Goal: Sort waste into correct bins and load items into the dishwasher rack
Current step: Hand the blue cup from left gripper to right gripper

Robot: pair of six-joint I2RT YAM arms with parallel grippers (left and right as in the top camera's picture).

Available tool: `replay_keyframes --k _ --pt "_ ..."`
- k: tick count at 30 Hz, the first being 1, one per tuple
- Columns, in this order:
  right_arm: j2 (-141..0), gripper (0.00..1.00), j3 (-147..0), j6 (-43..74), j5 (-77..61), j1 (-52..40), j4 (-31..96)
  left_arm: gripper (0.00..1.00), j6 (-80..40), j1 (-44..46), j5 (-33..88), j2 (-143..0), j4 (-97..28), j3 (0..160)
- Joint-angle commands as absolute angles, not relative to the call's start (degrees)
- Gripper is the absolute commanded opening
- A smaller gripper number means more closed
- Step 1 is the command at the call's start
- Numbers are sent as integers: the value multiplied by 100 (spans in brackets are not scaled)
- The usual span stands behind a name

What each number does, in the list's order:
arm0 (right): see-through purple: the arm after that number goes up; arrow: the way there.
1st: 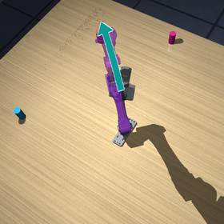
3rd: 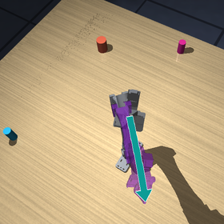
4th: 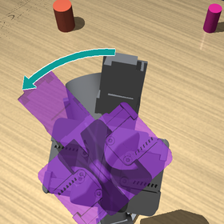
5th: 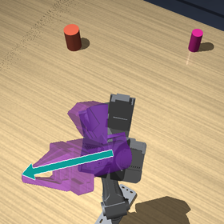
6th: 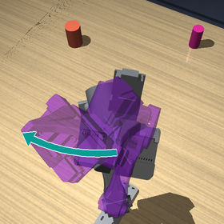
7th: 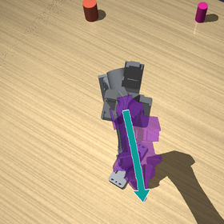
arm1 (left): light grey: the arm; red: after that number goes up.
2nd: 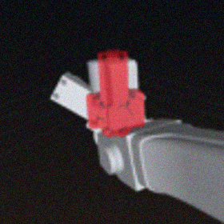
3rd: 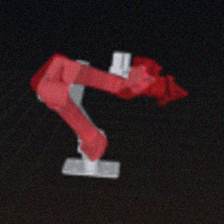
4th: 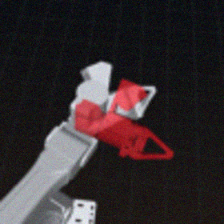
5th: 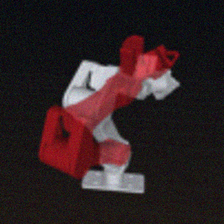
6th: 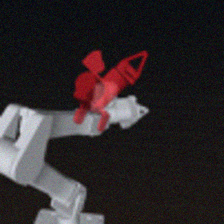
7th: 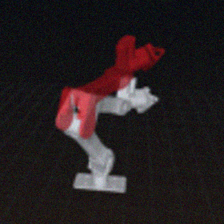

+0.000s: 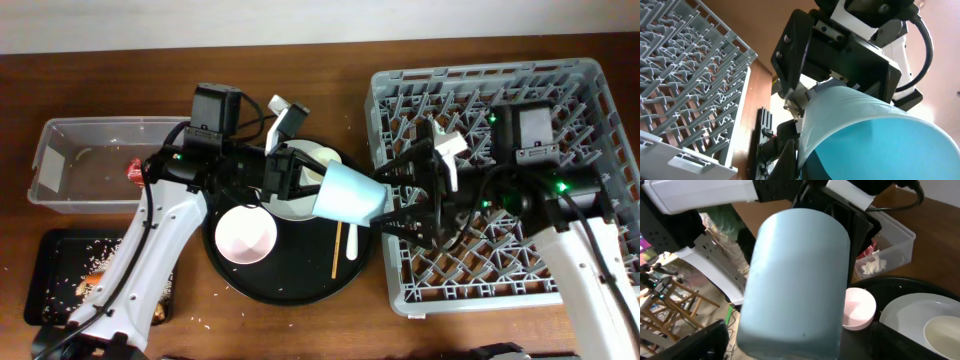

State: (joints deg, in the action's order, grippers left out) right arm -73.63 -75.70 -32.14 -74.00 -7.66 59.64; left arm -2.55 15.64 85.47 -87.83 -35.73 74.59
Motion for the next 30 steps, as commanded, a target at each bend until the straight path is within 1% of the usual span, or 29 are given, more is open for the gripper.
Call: replay_keyframes --k 1,2,3,5,8,11,13,14,17,19,22,24,27,28,30 --pt "-7561 88 -7614 -3262 -7609 -1100 5885 0 -123 1577 8571 -8796 -3555 7467" --pt "-7594 87 -7614 -3262 -7609 -1212 5857 0 -121 1577 8571 -8796 -3555 7467" --pt "-7614 82 -7614 -3260 -7609 -1321 5754 0 -121 1577 8569 -8796 -3555 7467" --pt "-7614 75 -7614 -3258 -7675 -1313 5690 0 -121 1577 8569 -8796 -3555 7467" --pt "-7614 53 -7614 -3258 -7782 -1310 5645 0 -123 1577 8416 -8796 -3557 7467" --pt "-7612 44 -7616 -3227 -7957 -1310 5323 0 -123 1577 8418 -8796 -3568 7467" --pt "-7612 36 -7618 -2923 -7953 -1310 5072 0 -121 1579 8414 -8796 -3736 7467" --pt "-7612 34 -7618 -2718 -7953 -1310 4877 0 -121 1579 8259 -8796 -3929 7467" --pt "-7612 34 -7620 -2602 -7953 -1310 4744 1 -121 1605 7601 -8796 -4506 7467" --pt "-7612 34 -7620 -2425 -7953 -1310 4595 1 -121 1667 7596 -8796 -4600 7467" --pt "-7612 34 -7620 -1564 -7953 -1306 3806 3 -123 1850 7516 -8796 -4731 7467" --pt "-7612 34 -7620 -1553 -7931 -1306 3743 3 -121 1859 7516 -8796 -4853 7467" --pt "-7612 34 -7620 -1468 -7856 -1138 3745 19 -123 1658 7365 -8796 -4847 7467" --pt "-7612 34 -7620 -1396 -7841 -950 3754 32 -123 1490 7365 -8796 -4845 7467" --pt "-7603 34 -7620 -1096 -7629 -495 3747 46 -123 1188 7293 -8796 -4829 7467"
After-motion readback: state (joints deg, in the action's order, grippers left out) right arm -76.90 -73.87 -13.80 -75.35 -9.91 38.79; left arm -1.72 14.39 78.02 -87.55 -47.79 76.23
